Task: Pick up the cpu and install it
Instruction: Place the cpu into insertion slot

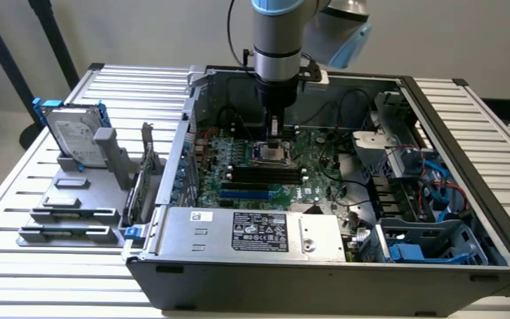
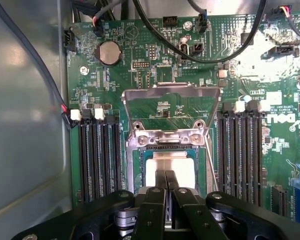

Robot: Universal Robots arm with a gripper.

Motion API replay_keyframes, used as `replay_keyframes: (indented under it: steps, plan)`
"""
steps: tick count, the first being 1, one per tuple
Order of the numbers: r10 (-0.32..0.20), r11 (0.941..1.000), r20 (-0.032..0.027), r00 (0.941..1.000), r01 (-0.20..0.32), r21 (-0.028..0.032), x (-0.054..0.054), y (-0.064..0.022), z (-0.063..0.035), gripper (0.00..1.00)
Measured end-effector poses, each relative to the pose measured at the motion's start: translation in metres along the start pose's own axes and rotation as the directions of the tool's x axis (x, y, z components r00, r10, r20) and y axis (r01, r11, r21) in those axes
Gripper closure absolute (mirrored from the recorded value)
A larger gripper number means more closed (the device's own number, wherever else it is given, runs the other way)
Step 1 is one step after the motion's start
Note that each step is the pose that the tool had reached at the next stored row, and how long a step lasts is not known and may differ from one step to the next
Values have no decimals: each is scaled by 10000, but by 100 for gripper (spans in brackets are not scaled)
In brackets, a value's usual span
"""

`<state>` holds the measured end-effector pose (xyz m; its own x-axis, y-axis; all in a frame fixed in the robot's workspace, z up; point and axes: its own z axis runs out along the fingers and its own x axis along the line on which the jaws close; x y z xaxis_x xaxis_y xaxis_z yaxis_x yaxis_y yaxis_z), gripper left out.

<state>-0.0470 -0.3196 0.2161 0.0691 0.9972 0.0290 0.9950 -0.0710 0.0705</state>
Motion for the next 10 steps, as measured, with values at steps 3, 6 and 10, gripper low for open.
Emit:
replay_keyframes:
  steps: [3, 6, 10]
  plan:
    - [3, 10000, -23, 10000, -3, 1, -3, -48, -16, 86]
    - [10, 10000, -62, 10000, -10, 4, -9, -132, -30, 86]
    - [29, 10000, -145, 9999, -28, 10, -32, -223, -62, 86]
